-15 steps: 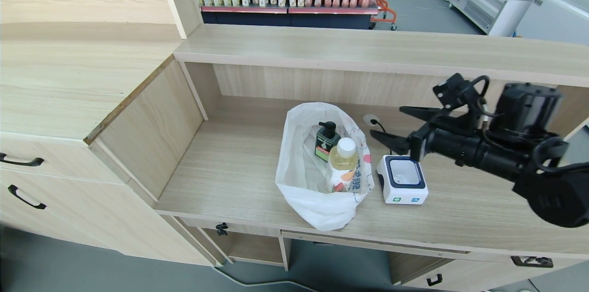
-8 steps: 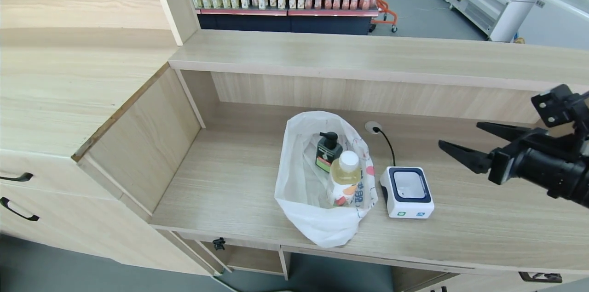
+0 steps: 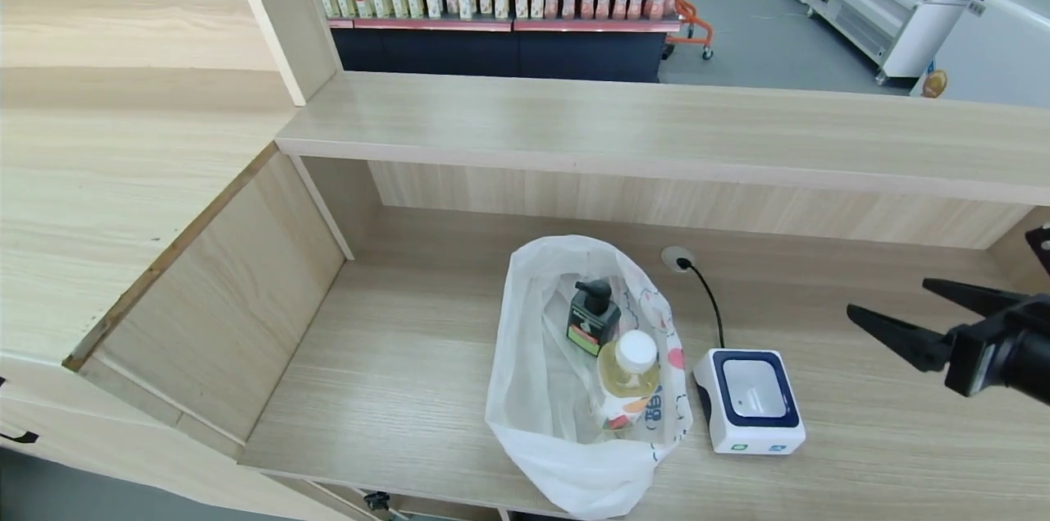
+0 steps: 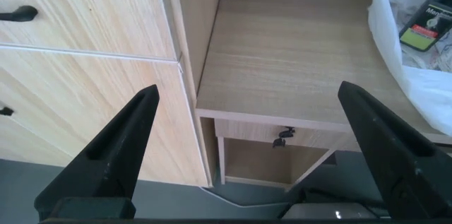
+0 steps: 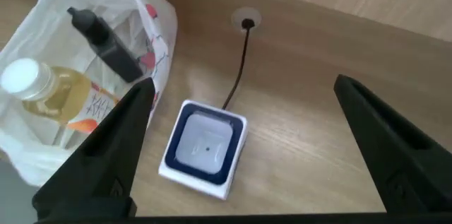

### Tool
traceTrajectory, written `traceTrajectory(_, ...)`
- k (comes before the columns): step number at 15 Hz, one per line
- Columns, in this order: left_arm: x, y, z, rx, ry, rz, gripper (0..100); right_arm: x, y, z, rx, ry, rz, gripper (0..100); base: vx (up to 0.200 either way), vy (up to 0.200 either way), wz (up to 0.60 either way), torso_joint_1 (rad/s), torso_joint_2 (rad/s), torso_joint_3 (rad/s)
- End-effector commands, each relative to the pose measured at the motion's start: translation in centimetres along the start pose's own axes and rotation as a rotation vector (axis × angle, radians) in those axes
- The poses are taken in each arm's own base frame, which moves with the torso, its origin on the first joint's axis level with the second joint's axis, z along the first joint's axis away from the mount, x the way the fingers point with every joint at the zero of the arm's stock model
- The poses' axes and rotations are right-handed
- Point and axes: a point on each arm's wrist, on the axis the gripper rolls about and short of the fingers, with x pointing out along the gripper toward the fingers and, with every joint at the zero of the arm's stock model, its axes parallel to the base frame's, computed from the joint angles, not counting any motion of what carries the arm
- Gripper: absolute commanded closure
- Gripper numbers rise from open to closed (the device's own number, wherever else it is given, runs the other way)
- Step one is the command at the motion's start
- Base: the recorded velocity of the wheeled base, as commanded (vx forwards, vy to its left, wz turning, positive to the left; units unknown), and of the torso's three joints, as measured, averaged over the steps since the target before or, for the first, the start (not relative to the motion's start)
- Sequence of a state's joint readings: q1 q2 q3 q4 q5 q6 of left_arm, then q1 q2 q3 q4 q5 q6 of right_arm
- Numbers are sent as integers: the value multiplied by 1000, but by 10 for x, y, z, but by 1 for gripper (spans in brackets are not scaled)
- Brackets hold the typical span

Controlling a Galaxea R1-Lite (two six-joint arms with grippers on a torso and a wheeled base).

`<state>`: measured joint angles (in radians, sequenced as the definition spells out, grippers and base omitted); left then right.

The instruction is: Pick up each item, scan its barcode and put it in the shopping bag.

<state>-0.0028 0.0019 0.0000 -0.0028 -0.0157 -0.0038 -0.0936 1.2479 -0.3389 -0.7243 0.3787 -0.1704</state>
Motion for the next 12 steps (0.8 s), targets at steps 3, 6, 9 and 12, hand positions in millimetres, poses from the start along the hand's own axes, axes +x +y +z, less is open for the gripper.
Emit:
traceTrajectory(3,0,0,0,-5,-1,0,0,-27,12,-3,-1,12,1,0,-200,0,0,-1,2,2)
traceTrajectory(6,0,0,0,-1,1,-1,0,-28,7,-5,4,25,-35,0,-200,0,0,-9,-1,5)
traceTrajectory(9,0,0,0,-1,-1,0,0,-30,-2,-8,20,39,-100,0,-133,-133,0,3,3,2)
traceTrajectory(12,0,0,0,5,-1,0,0,-36,-6,-15,41,57,-147,0,0,-67,0,2,1,1)
